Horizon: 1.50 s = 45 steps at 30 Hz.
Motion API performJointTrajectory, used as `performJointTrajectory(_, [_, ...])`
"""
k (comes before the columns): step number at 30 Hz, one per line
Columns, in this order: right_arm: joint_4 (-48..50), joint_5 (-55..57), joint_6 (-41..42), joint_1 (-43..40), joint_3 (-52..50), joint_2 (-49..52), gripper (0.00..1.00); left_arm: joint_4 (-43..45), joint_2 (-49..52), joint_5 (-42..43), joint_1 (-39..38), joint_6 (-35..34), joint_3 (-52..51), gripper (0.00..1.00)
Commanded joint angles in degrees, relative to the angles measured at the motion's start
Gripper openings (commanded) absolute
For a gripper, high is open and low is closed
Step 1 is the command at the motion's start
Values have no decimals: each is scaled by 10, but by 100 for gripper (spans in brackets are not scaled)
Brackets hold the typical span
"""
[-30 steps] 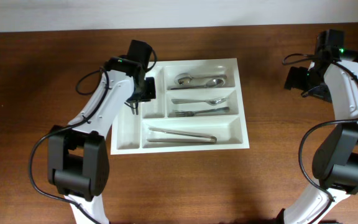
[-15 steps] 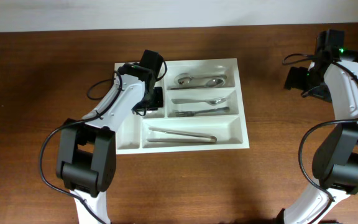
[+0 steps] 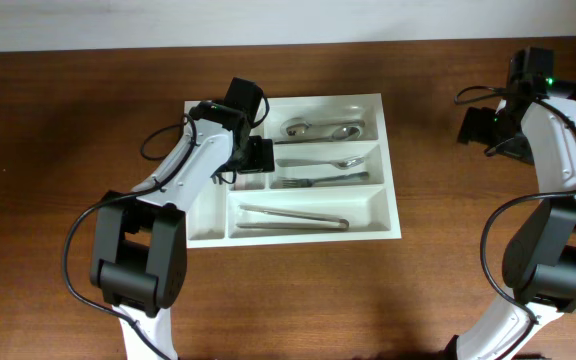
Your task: Pack container
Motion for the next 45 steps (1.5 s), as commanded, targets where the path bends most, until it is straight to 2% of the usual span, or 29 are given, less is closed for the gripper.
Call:
performJointTrajectory(1, [1,1,7,-2,11,2,99,-5,6,-43,10,-1,28,99])
performJointTrajectory(6, [1,1,7,-2,11,2,99,-38,-6,-105,49,-1,102,99])
performJointTrajectory(11, [1,1,7,-2,11,2,99,-46,-19,-110,118,1,161,99])
performJointTrajectory(22, [1,1,7,-2,11,2,99,-56,-30,-97,263,1,176,99])
performJointTrajectory(36, [1,1,7,-2,11,2,99,-55,-30,-94,277,1,176,99])
performJointTrajectory(41, [1,1,7,-2,11,2,99,-55,-30,-180,278,1,176,99])
performJointTrajectory(45, [1,1,7,-2,11,2,99,-60,-30,-180,278,1,176,99])
